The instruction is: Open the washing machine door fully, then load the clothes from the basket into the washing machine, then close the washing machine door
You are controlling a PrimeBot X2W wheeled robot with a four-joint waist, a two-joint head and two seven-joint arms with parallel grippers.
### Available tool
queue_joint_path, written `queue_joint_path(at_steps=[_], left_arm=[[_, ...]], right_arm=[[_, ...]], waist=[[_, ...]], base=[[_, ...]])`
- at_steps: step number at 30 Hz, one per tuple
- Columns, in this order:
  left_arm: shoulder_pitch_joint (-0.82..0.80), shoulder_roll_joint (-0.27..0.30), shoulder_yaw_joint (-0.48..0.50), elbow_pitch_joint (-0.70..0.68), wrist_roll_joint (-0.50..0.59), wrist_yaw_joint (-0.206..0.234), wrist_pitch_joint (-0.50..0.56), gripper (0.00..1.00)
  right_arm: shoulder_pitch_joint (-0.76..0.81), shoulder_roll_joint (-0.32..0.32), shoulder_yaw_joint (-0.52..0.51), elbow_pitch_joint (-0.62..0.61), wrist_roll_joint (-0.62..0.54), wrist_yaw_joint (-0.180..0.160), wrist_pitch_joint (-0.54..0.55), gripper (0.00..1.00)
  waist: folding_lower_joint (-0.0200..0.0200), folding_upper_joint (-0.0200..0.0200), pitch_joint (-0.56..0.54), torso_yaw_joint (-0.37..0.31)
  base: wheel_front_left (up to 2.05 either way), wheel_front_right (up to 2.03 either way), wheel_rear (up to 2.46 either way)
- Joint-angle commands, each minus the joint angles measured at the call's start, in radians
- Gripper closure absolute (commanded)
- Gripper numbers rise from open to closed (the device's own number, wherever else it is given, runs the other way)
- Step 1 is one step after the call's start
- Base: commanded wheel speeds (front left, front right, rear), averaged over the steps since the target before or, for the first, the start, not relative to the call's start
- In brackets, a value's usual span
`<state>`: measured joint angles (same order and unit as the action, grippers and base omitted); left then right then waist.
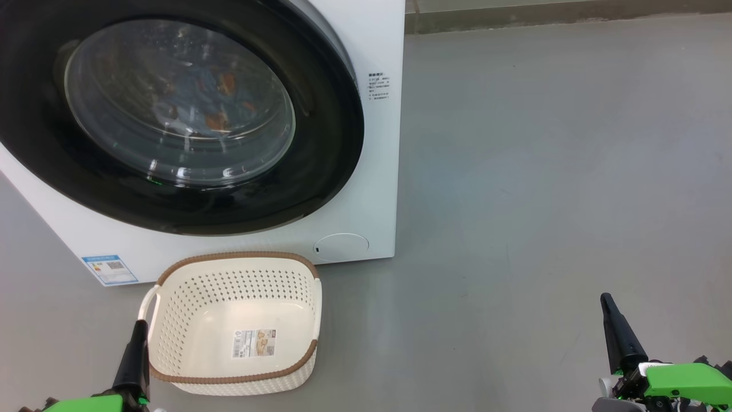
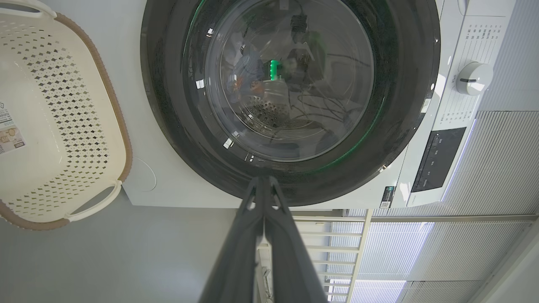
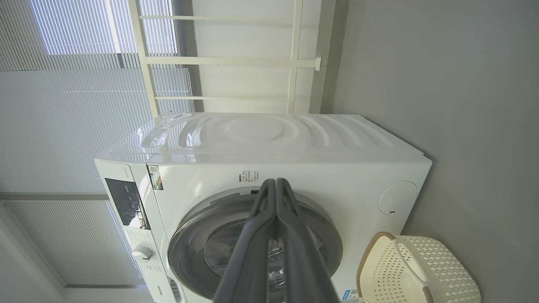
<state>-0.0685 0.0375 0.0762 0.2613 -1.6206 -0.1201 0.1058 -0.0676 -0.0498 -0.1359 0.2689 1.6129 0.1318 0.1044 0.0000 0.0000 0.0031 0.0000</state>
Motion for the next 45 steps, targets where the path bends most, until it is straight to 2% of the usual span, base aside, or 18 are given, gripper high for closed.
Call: queue_joint_path(at_steps=[1,45], left_arm=[[-0.039,0.016,0.035,-0.016,0.010,-0.011,0.005,1.00],[-0.039,0.014,0.037,-0.016,0.011,-0.011,0.007,1.00]], right_arm=[[-0.040,-0.003,0.024,-0.024,-0.003,-0.001,0.007,1.00],[-0.040,-0.001,0.022,-0.024,-0.004,-0.001,0.009,1.00]], waist=[[0.0000,0.0000,0.000,0.000],[0.0000,0.0000,0.000,0.000]], base=[[0.00,0.00,0.00],[0.00,0.00,0.00]])
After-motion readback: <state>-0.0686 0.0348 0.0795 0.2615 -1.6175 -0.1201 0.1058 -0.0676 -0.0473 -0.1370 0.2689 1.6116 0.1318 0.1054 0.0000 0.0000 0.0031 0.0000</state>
